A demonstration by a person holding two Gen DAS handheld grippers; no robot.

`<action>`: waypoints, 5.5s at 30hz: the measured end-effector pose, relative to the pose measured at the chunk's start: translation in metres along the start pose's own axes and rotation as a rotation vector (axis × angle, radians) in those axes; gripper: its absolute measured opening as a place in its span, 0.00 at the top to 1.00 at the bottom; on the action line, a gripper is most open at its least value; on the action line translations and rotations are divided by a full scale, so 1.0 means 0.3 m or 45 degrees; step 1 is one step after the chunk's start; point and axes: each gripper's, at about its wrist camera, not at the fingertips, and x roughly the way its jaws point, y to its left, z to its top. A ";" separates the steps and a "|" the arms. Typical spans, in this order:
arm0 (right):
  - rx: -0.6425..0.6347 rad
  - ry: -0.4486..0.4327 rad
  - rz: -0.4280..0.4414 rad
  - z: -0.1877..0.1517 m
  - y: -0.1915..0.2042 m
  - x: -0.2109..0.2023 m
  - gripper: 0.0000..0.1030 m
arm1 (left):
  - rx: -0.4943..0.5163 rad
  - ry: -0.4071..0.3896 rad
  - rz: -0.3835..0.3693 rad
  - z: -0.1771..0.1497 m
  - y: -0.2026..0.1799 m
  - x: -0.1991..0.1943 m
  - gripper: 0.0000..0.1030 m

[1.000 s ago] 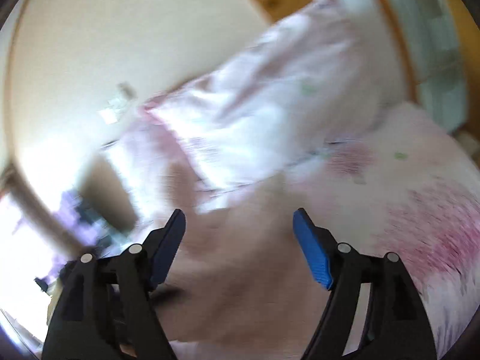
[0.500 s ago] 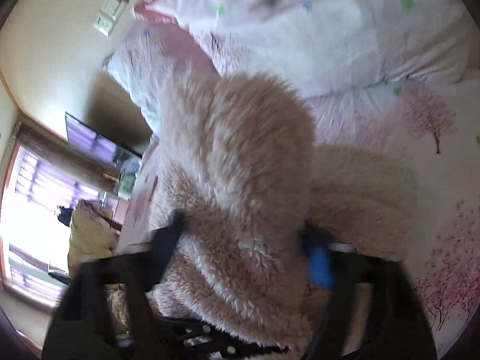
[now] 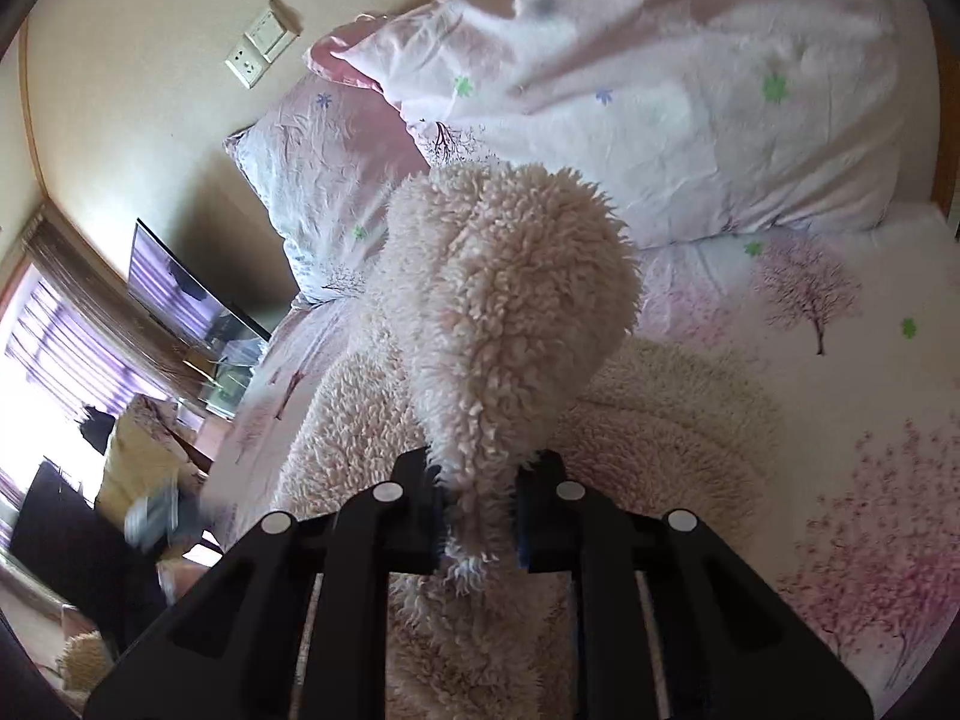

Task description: Fold large clothes

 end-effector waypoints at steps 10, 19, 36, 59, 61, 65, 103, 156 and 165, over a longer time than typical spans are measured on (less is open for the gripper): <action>0.128 -0.010 -0.097 -0.083 -0.193 -0.023 0.84 | -0.230 0.127 0.100 -0.011 0.221 0.217 0.32; 0.290 0.063 -0.150 -0.163 -0.408 0.057 0.83 | -0.003 0.177 0.092 -0.002 0.038 0.307 0.31; 0.106 -0.086 -0.453 -0.136 -0.312 0.002 0.45 | -0.019 0.194 0.327 -0.117 -0.021 0.331 0.30; 0.211 -0.196 -0.067 -0.382 -0.294 0.009 0.65 | 0.020 0.305 0.168 -0.047 -0.052 0.388 0.26; 0.219 -0.205 -0.083 -0.391 -0.292 0.005 0.64 | 0.105 0.269 0.234 -0.071 -0.085 0.411 0.25; 0.202 -0.318 -0.127 -0.404 -0.254 -0.110 0.61 | 0.121 0.290 0.255 -0.057 -0.103 0.428 0.25; 0.614 -0.037 0.182 -0.317 -0.503 -0.086 0.02 | -0.661 0.315 -0.068 -0.118 0.336 0.343 0.15; 0.572 0.268 0.822 -0.140 -0.176 0.640 0.47 | -0.782 0.017 -0.114 -0.155 0.704 -0.051 0.27; 0.438 0.022 0.340 -0.194 -0.110 0.476 0.35 | -0.869 0.097 0.038 -0.225 0.796 -0.028 0.23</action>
